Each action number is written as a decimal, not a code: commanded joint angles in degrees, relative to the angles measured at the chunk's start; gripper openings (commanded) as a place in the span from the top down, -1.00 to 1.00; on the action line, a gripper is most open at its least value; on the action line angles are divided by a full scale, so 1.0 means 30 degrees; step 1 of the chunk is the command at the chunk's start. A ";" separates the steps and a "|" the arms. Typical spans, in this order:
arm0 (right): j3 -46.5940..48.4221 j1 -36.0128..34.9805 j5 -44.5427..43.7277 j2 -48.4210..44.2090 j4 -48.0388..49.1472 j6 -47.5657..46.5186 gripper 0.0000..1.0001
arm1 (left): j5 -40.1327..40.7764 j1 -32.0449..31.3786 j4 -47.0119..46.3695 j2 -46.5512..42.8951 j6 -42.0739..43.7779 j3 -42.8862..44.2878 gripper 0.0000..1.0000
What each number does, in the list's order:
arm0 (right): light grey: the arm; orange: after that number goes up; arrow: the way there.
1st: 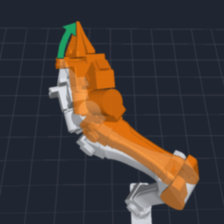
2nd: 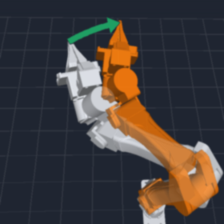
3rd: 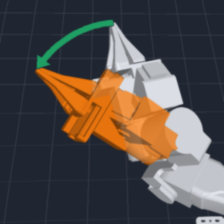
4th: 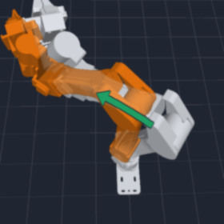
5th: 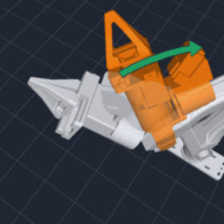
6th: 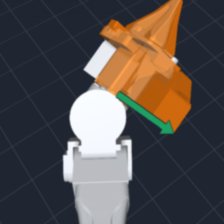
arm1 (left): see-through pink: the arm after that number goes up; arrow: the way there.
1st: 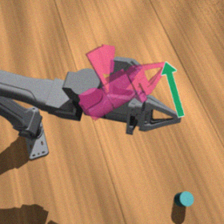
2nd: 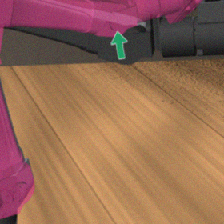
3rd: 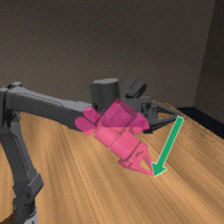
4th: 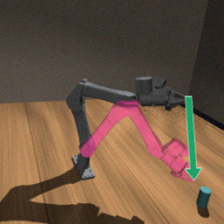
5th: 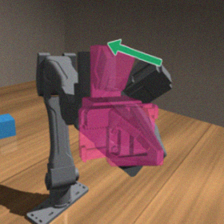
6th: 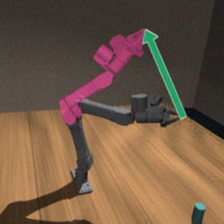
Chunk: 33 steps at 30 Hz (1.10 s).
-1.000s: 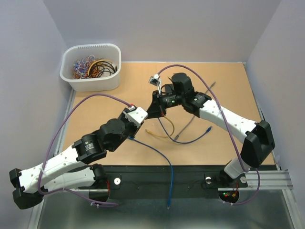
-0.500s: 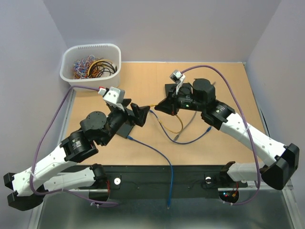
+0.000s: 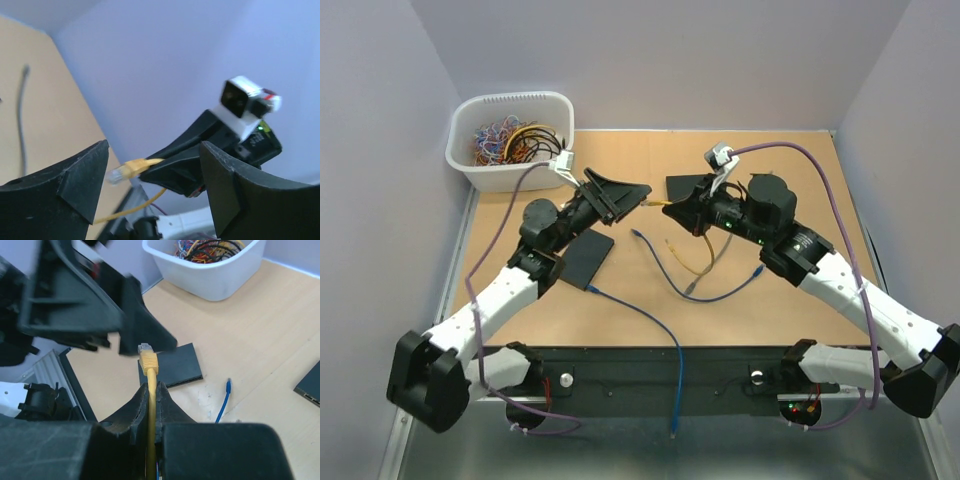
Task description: Insert the plug into the switch port
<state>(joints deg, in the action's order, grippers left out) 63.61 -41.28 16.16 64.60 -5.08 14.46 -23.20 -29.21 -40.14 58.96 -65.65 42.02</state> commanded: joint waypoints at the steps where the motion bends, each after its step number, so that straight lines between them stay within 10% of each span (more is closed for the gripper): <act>1: 0.0006 -0.0098 -0.1197 -0.0382 0.1547 -0.0688 0.99 | -0.3138 -0.0164 -0.5487 0.1176 -0.4310 -0.0442 -0.64; 10: -0.0169 -0.0098 -0.0788 0.0175 0.2543 -0.0630 0.99 | -0.1993 -0.0194 -0.3817 0.1030 -0.3459 -0.0266 -0.62; 25: -0.1106 -0.0127 0.0149 -0.0058 0.3012 -0.0542 0.99 | -0.1935 -0.0194 -0.3438 0.1499 -0.3196 -0.0003 -0.01; 33: -0.1693 -0.0157 0.0237 -0.0965 0.3042 -0.0718 0.99 | -0.1613 -0.0194 -0.2443 0.1822 -0.3080 0.0172 -0.37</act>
<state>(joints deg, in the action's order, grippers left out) 58.85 -41.32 15.42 64.20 1.98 13.26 -28.42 -29.67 -46.02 64.97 -76.01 39.35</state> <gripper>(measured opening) 0.083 0.656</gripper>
